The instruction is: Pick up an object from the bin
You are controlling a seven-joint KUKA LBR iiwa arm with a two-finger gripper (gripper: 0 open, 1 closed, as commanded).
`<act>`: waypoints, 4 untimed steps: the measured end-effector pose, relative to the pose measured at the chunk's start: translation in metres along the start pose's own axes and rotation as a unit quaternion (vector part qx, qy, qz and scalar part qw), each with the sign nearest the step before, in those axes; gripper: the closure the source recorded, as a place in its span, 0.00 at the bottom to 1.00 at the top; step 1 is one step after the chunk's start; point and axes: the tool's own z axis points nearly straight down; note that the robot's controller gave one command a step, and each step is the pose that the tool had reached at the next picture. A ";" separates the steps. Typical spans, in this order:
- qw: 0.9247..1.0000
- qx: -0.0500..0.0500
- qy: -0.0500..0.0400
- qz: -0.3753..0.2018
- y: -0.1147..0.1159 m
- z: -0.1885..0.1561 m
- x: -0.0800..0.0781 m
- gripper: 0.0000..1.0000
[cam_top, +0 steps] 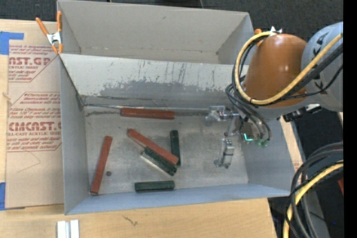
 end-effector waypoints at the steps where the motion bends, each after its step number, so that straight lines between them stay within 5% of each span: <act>1: 1.000 0.000 -0.004 0.000 0.000 -0.004 -0.002 0.00; 2: 0.997 0.001 -0.005 -0.072 0.016 0.035 -0.011 0.00; 3: 0.979 0.000 -0.004 -0.202 0.040 0.049 -0.018 0.00; 4: 0.951 0.001 -0.004 -0.310 0.046 0.053 -0.020 0.00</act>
Offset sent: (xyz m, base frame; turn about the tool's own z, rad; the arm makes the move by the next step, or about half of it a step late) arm 0.0250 0.0478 -0.1127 -0.4096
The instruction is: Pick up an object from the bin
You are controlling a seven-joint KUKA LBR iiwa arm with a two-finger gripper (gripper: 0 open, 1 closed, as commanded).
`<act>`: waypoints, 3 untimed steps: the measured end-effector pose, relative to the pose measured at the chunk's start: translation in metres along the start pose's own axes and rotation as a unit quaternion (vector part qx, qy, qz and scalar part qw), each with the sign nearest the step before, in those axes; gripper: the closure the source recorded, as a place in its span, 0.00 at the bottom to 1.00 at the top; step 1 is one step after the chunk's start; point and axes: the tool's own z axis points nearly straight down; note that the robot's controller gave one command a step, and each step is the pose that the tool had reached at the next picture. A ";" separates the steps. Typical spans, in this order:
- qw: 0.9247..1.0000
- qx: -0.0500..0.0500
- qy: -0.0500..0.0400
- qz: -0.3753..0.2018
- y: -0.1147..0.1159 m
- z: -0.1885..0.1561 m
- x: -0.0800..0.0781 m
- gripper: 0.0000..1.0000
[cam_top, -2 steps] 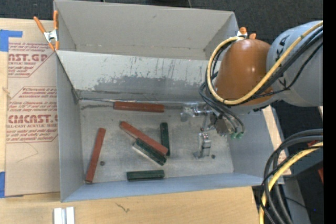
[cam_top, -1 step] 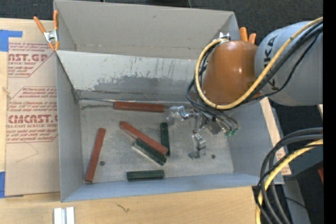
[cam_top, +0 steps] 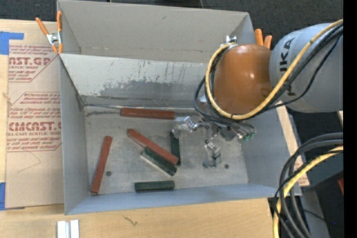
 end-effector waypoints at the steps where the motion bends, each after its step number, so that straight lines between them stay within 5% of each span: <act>1: 0.978 0.000 -0.001 -0.209 0.006 0.042 -0.021 0.00; 2: 0.937 0.000 -0.001 -0.350 0.035 0.058 -0.026 1.00; 3: 0.937 0.000 -0.001 -0.350 0.035 0.058 -0.026 1.00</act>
Offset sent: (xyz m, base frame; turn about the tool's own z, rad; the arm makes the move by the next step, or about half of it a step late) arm -0.0001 0.0431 -0.0593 -0.7167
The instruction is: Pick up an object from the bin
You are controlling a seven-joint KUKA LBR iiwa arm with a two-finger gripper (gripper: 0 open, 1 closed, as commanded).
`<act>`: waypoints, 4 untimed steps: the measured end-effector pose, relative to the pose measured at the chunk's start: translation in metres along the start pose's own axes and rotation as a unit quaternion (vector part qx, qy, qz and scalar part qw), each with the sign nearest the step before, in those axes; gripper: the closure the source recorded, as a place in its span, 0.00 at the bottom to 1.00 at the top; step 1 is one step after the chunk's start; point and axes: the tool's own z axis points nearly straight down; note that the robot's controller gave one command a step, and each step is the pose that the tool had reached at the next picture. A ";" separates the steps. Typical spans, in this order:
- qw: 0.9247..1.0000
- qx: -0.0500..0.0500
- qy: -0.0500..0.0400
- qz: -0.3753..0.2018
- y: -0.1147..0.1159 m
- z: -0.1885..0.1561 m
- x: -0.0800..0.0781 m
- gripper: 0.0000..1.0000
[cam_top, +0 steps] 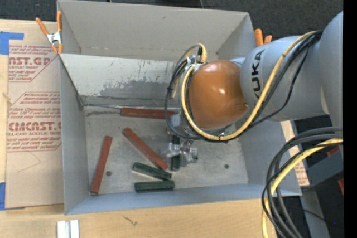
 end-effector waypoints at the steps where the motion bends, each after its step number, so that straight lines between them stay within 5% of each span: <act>1: 1.000 -0.003 0.001 0.000 0.002 -0.005 0.000 1.00; 4: 1.000 -0.004 0.001 0.000 0.003 -0.060 -0.001 1.00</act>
Offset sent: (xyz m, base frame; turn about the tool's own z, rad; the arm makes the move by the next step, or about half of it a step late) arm 0.0002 0.0001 0.0287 0.0000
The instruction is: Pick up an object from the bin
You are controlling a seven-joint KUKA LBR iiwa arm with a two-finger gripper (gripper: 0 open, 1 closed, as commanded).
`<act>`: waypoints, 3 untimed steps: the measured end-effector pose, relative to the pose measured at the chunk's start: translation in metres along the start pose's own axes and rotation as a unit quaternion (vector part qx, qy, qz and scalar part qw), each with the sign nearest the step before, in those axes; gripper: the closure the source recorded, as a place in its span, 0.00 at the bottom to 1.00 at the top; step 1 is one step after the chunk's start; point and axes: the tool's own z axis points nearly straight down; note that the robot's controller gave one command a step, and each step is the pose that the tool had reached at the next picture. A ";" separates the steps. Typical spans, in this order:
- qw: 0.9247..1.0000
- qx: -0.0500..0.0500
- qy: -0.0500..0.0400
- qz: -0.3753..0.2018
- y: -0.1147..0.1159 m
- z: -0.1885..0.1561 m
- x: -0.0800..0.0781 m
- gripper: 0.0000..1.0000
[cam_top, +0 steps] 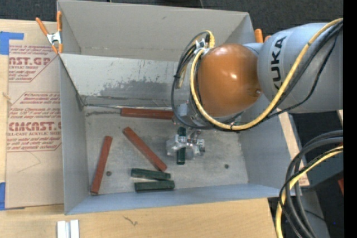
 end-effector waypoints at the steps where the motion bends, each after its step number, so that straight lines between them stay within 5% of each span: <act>1: 1.000 0.001 0.000 0.000 0.000 -0.021 0.000 1.00; 3: 1.000 0.004 -0.001 0.001 -0.001 -0.052 -0.001 1.00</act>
Offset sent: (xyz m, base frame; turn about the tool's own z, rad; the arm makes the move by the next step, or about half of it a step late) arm 0.0001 0.0001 0.0196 0.0000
